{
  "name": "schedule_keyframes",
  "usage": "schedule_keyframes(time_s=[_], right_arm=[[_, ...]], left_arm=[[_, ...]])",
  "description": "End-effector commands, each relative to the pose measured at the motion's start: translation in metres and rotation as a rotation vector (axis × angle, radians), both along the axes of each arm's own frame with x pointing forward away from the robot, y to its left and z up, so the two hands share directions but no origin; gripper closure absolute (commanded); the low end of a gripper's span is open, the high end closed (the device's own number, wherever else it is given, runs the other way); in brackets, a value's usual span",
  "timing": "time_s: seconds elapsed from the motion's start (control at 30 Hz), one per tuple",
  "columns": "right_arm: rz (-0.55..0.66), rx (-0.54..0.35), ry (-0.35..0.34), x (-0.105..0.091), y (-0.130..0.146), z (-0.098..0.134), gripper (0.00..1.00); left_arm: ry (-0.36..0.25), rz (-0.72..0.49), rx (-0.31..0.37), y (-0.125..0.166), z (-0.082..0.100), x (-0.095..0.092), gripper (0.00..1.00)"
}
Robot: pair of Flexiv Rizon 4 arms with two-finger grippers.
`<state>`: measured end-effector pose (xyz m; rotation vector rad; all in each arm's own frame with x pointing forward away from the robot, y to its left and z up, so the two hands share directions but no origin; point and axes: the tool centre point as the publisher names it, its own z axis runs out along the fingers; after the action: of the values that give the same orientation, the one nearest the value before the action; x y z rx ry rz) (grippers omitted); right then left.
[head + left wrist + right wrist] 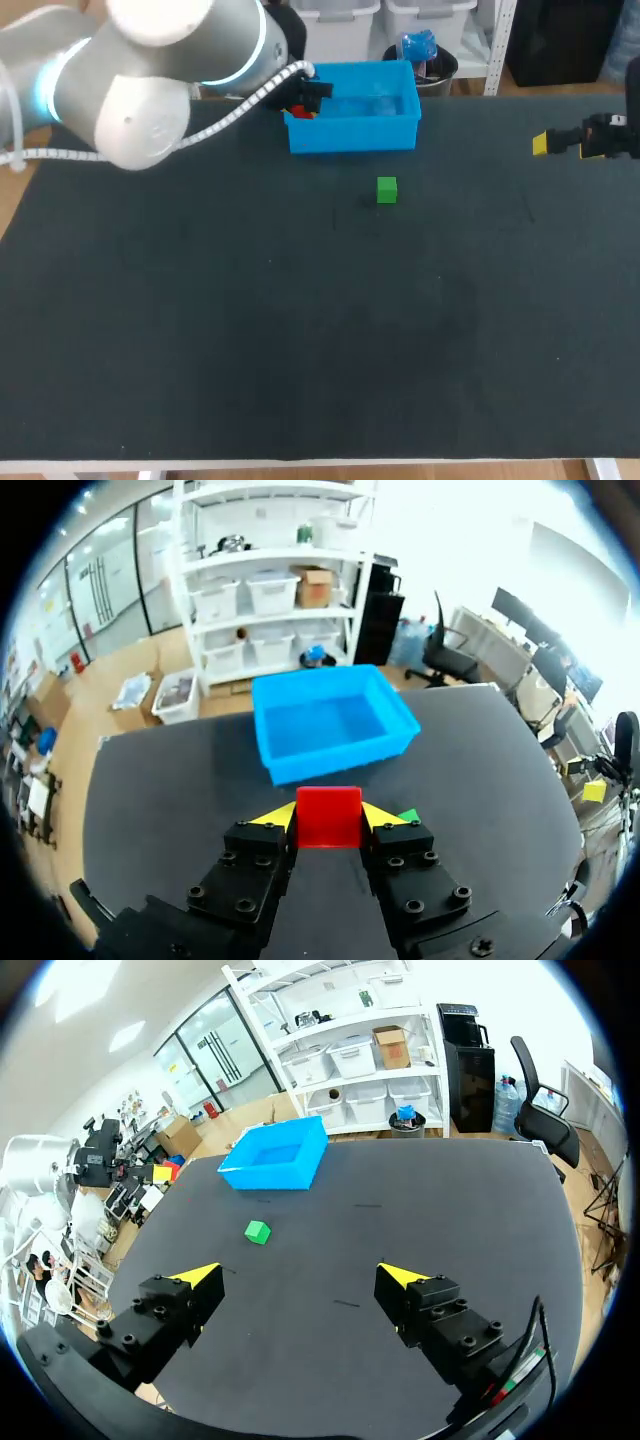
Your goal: Use the left arm to pick the red cube and place it into the blue plastic box first, then use the right arm to grasp the green cube and put it into the same blue plastic box after the first action is fully finished.
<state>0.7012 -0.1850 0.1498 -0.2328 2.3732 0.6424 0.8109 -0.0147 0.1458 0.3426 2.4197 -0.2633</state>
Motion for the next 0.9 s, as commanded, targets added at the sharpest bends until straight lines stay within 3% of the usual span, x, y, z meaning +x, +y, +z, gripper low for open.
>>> schedule_keyframes(time_s=[0.03,0.4,0.67,0.9], right_arm=[[0.001,0.001,-0.001,0.0,-0.001,0.0,0.0],[0.001,0.001,-0.001,0.0,-0.001,0.0,0.0],[0.001,0.001,-0.001,0.0,-0.001,0.0,0.0],[0.001,0.001,-0.001,0.0,-0.001,0.0,0.0]], left_arm=[[-0.006,-0.015,-0.019,0.006,0.002,-0.003,1.0],[-0.005,-0.029,-0.025,0.007,-0.004,0.012,1.0],[-0.001,-0.028,-0.022,-0.011,-0.01,0.058,1.0],[0.026,-0.028,-0.038,-0.03,-0.027,0.105,1.0]])
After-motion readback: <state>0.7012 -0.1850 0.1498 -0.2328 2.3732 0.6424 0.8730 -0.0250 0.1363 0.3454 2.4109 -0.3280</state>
